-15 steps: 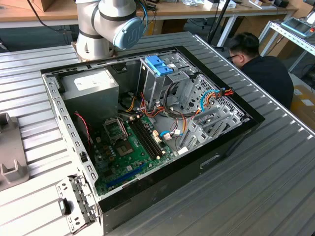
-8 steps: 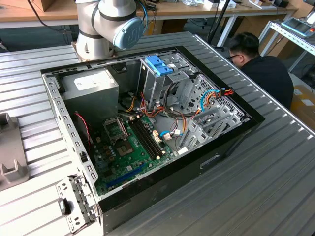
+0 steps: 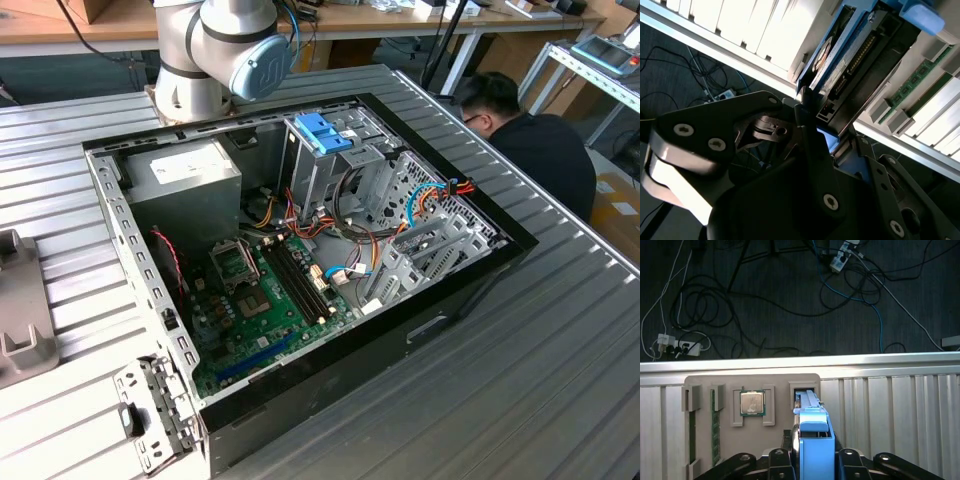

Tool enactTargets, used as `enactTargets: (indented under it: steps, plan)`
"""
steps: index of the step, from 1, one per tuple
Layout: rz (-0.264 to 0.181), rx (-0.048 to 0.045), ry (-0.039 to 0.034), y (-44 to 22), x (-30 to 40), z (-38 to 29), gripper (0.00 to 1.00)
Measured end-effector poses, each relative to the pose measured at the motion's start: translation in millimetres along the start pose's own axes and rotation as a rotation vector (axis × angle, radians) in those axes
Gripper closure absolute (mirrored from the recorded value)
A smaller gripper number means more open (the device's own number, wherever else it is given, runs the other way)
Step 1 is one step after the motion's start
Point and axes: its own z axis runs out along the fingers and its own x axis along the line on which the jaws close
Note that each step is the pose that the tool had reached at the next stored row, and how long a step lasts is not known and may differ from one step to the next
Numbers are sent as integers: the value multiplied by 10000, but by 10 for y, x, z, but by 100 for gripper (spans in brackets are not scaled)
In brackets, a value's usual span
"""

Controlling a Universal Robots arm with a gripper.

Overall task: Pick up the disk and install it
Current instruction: 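Pick up the disk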

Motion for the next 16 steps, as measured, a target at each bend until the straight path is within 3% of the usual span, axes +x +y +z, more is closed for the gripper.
enactTargets:
  steps: [11, 13, 16]
  plan:
    - [0, -1, 0, -4, -1, -15, 63]
    - [0, -1, 0, 1, -4, -134, 63]
    - [0, -1, 0, 1, -4, -138, 63]
